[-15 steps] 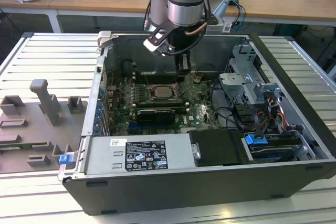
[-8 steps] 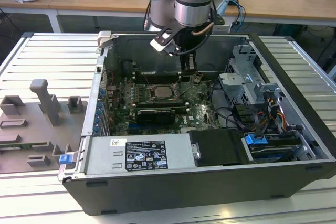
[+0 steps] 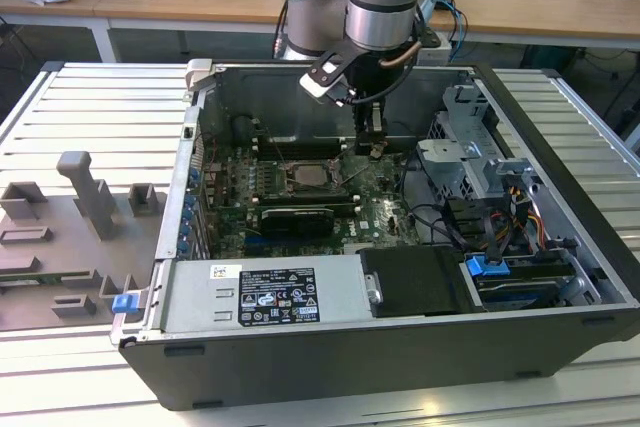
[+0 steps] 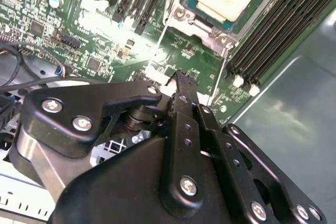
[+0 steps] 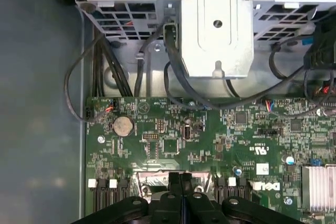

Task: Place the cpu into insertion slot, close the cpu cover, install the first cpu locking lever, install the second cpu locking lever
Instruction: 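Close the cpu cover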

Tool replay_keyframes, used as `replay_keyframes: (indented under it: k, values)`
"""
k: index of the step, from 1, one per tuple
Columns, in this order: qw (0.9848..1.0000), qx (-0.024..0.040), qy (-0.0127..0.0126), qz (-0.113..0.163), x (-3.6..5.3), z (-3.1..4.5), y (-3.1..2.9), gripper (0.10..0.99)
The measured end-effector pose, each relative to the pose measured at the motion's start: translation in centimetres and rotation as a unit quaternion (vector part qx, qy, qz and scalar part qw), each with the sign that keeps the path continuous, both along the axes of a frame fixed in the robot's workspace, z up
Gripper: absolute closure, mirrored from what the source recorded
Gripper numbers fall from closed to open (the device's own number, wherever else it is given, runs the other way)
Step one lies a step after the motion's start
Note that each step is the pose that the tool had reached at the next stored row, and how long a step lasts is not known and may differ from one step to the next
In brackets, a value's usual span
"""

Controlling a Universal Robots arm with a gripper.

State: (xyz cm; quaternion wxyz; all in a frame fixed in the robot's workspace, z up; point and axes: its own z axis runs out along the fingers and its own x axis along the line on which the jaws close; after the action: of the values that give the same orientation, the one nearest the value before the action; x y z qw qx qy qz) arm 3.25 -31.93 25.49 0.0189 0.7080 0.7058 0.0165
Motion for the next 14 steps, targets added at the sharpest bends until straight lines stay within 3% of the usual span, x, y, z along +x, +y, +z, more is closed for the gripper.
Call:
replay_keyframes:
  k: [6,14]
  values:
    - [1.0000,0.0001,0.0003,0.000,0.51,0.48,0.01,0.980]
    - [1.0000,-0.0001,0.0086,0.000,2.63,0.48,0.01,0.980]
